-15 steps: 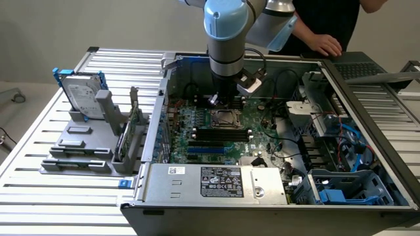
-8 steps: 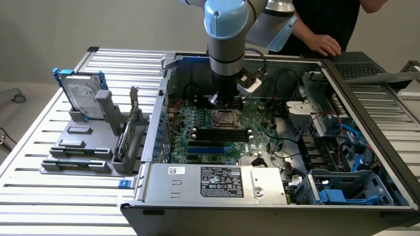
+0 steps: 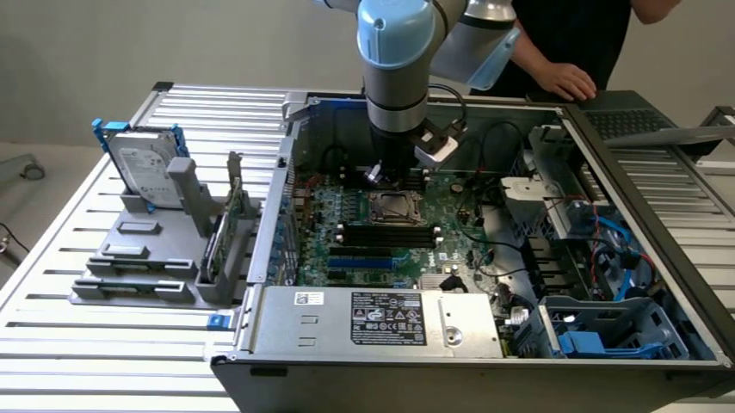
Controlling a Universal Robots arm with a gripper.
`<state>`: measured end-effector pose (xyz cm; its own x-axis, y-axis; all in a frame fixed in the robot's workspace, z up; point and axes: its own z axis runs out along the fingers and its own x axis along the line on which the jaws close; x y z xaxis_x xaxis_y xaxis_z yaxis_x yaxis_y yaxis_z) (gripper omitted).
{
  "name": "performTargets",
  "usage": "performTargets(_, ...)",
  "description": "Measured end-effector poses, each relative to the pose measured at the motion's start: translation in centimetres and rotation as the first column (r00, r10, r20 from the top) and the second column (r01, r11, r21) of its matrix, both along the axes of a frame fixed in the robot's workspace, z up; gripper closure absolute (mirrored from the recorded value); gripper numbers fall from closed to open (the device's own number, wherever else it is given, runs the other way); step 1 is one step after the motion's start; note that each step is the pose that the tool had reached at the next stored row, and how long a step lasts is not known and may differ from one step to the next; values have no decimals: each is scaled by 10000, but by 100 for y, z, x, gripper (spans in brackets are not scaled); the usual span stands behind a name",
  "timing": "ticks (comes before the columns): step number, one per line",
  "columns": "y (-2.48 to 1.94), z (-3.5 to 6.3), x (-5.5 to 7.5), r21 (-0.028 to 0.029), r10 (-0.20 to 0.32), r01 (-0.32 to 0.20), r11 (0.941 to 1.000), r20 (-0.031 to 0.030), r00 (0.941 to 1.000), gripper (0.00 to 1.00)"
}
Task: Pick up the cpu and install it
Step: 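Install the first cpu locking lever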
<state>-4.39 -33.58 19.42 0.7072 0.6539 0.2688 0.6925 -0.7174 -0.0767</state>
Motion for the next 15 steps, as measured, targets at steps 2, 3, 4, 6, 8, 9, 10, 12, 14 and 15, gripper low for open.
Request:
performTargets(2,-1,1,1,-4,-7,7,10000,-2,10000,89)
performTargets(3,-1,2,1,-5,-10,10,10000,-3,10000,89)
performTargets(4,-1,2,2,-6,-14,14,10000,-4,10000,89)
performTargets(6,-1,3,2,-9,-21,21,10000,-6,10000,89)
performTargets(8,-1,3,2,-10,-27,27,10000,-9,10000,89)
performTargets(9,-1,3,2,-9,-29,29,10000,-11,10000,89)
performTargets(10,-1,3,3,-9,-30,30,10000,-14,10000,89)
performTargets(12,-1,3,3,-8,-31,31,10000,-21,10000,89)
performTargets(14,0,5,3,-10,-31,31,10000,-32,10000,89)
performTargets(15,0,8,3,-10,-31,31,10000,-38,10000,89)
